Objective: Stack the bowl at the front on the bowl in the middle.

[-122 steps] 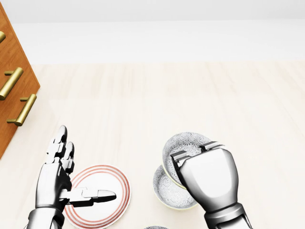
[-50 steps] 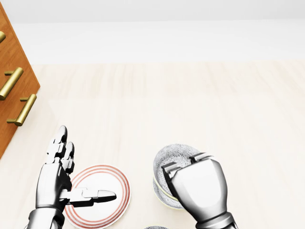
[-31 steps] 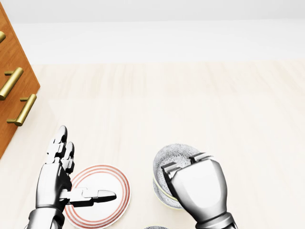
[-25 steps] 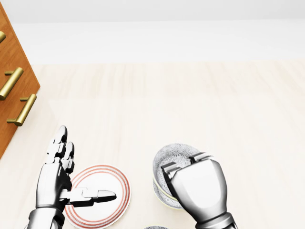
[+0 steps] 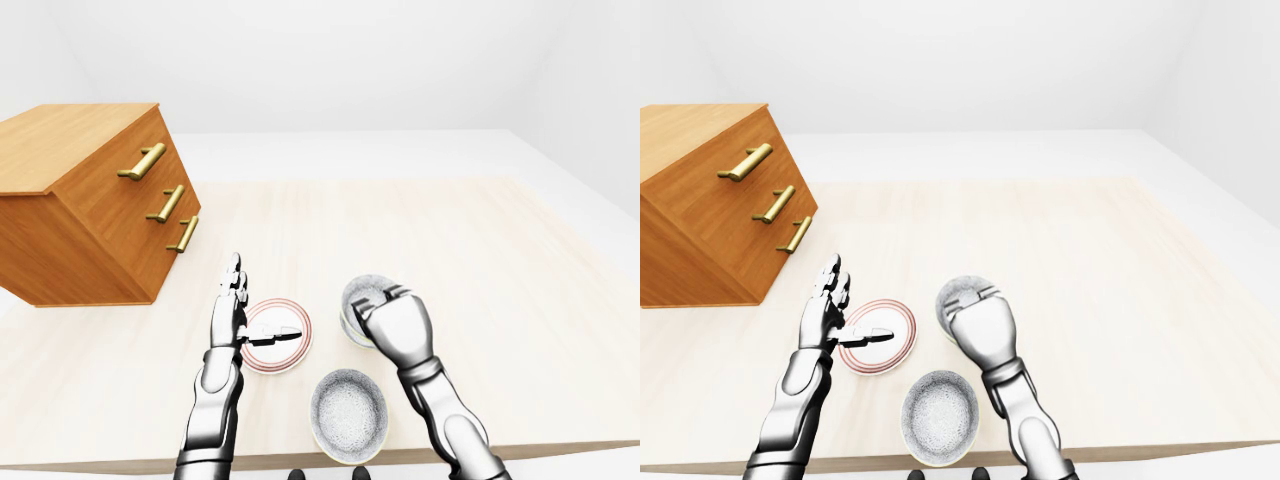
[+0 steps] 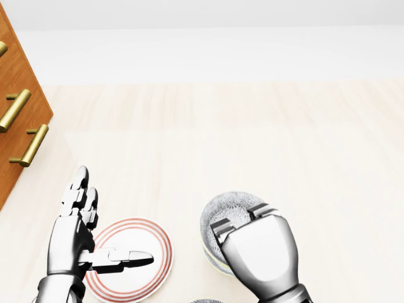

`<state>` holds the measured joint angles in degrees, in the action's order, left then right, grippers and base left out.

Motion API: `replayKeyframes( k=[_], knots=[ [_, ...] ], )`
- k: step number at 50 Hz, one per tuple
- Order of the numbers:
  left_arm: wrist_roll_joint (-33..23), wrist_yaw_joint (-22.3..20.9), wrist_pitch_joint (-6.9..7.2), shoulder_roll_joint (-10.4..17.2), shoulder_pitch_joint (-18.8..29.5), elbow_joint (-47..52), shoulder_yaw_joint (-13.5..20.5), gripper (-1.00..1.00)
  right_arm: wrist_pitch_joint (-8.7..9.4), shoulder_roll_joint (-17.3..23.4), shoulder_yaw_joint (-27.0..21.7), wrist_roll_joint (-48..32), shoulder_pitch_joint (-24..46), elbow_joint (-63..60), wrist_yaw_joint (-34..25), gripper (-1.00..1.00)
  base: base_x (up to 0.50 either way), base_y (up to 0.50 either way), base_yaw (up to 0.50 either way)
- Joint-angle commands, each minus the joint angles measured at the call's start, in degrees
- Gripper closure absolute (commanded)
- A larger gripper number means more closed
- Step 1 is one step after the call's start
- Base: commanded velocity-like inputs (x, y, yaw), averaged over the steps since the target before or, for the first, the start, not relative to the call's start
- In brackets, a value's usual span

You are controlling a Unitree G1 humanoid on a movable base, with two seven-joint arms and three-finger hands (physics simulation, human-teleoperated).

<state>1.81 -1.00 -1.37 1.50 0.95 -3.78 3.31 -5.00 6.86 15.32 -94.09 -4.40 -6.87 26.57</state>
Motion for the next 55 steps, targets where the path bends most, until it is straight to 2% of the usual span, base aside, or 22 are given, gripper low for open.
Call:
replayKeyframes(
  k=[1, 7, 12, 20, 26, 28, 32, 37, 44, 50, 55],
  knots=[
    [0.1, 0.0, -0.03, 0.0, -0.2, 0.2, 0.1, -1.0, 0.0, 0.2, 0.2, 2.7, -0.3, 0.4, 1.4, 1.0, 0.0, 0.0, 0.0],
    [0.1, -0.1, -0.37, 0.0, -0.2, -0.1, 0.1, -1.0, 0.0, 0.1, 0.7, 2.8, -0.7, 1.1, 2.3, 1.0, 0.0, 0.0, 0.0],
    [0.0, -0.1, 0.28, 0.0, -0.4, 0.8, 0.0, -1.0, 0.0, 0.1, 0.9, 3.4, -0.9, 1.1, 2.1, 1.0, 0.0, 0.0, 0.0],
    [0.0, -0.1, -0.16, 0.0, -0.3, 0.4, 0.1, -1.0, 0.0, -0.2, 1.7, 3.7, -1.3, 0.8, 2.2, 1.0, 0.0, 0.0, 0.0],
    [0.0, -0.1, 0.34, 0.0, -0.2, 0.9, 0.1, -1.0, 0.0, -0.2, 1.6, 4.4, -0.9, 1.9, 2.8, 1.0, 0.0, 0.0, 0.0],
    [0.0, -0.1, -0.1, 0.0, -0.1, 0.3, 0.1, -1.0, 0.0, -0.2, 1.2, 5.4, -0.6, 3.2, 3.4, 1.0, 0.0, 0.0, 0.0],
    [-0.1, -0.1, 0.12, 0.0, -0.3, 0.8, 0.0, -1.0, 0.0, -0.1, 0.5, 5.8, 0.3, 5.9, 3.4, 1.0, 0.0, 0.0, 0.0],
    [-0.1, -0.1, -0.48, 0.0, 0.0, -0.1, 0.1, -1.0, 0.0, -0.1, 0.2, 6.1, 0.8, 7.2, 3.4, 1.0, 0.0, 0.0, 0.0],
    [-0.1, 0.0, 0.8, 0.0, -0.5, 1.5, 0.0, -1.0, 0.0, -0.1, -0.4, 6.4, 1.7, 9.6, 3.4, 1.0, 0.0, 0.0, 0.0],
    [-0.1, 0.0, -0.3, 0.0, 0.0, 0.0, 0.1, -1.0, 0.0, 0.1, -1.2, 6.6, 2.9, 12.6, 3.4, 1.0, 0.0, 0.0, 0.0],
    [-0.1, 0.1, 0.16, 0.0, -0.2, 0.6, 0.1, -1.0, 0.0, 0.0, -1.1, 6.4, 3.1, 12.7, 3.4, 1.0, 0.0, 0.0, 0.0]
  ],
)
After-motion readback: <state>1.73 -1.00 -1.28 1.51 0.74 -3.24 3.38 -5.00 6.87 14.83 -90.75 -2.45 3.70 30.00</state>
